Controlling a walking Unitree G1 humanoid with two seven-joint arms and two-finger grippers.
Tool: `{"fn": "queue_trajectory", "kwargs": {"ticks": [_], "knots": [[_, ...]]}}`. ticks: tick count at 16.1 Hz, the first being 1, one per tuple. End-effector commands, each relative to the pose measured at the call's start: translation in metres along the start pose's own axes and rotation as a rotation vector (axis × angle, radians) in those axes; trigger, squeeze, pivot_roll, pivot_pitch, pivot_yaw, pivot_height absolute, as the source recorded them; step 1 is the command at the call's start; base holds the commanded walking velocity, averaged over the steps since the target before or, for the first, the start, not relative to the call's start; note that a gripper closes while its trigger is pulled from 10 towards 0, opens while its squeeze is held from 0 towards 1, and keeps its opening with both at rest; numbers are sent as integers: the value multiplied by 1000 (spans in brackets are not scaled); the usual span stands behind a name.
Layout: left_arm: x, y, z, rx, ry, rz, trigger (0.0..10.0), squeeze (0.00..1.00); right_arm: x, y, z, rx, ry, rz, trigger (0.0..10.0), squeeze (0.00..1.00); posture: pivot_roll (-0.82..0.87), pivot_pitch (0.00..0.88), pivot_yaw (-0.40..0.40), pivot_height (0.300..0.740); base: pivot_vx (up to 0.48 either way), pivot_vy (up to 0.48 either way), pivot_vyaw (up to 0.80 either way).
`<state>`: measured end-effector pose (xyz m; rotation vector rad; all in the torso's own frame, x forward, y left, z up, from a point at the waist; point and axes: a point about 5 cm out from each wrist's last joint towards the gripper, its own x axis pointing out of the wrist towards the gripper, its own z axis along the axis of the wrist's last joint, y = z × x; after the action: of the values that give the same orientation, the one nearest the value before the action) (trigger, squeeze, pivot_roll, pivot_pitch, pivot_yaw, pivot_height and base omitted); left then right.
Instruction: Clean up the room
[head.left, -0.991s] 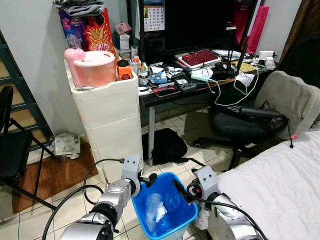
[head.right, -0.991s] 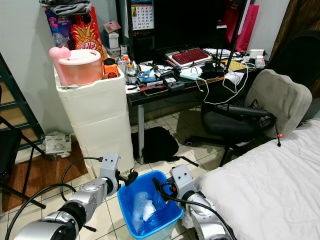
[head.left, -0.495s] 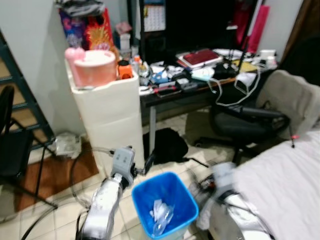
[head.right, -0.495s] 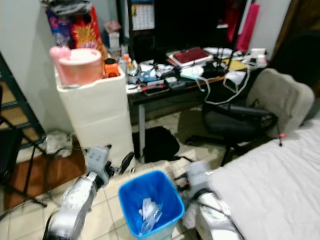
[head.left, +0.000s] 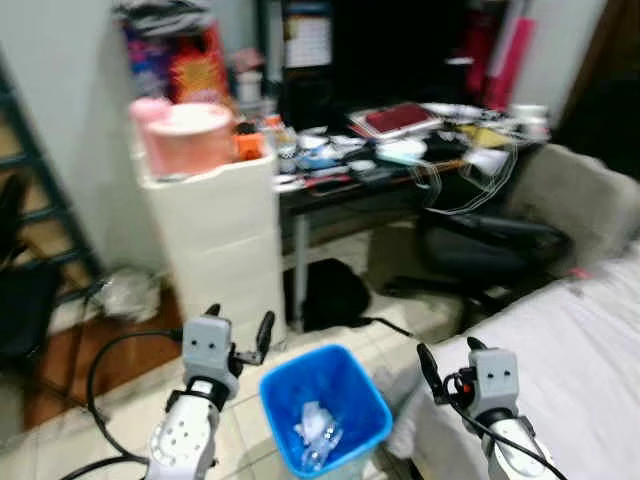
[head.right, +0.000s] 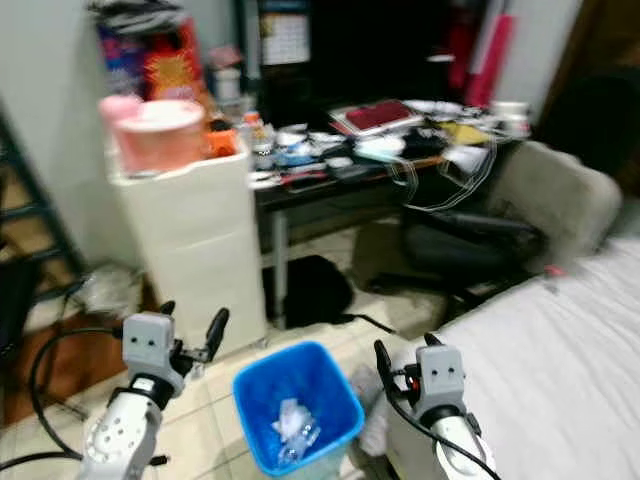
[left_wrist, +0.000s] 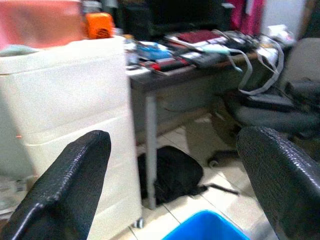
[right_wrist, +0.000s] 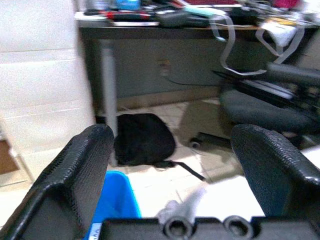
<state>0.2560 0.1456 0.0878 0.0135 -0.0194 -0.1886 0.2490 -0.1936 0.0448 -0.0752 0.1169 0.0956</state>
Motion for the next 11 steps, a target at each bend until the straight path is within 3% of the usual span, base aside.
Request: {"fn": "queue_trajectory", "kwargs": {"ticks": [1,4,7,11], "knots": [[12,-9,6,-32,-12,-42,10000,0,7,-2,6,-3,-7,1,10000,0,-3,0,-14,740,0,-307,-781],[24,-13,2,-1,33,-61,10000,0,28,9,13,-10,-14,46,10000,0,-28,0,9,740,0,-480,-785],[29,-20,1,-41,56,-115,10000,0,37,11,23,5,-28,49,10000,0,-36,0,11,740,0,-480,-788],[34,-13,-11,7,117,-114,10000,0,34,8,17,13,-11,44,10000,0,-39,0,14,740,0,0,-788]]}}
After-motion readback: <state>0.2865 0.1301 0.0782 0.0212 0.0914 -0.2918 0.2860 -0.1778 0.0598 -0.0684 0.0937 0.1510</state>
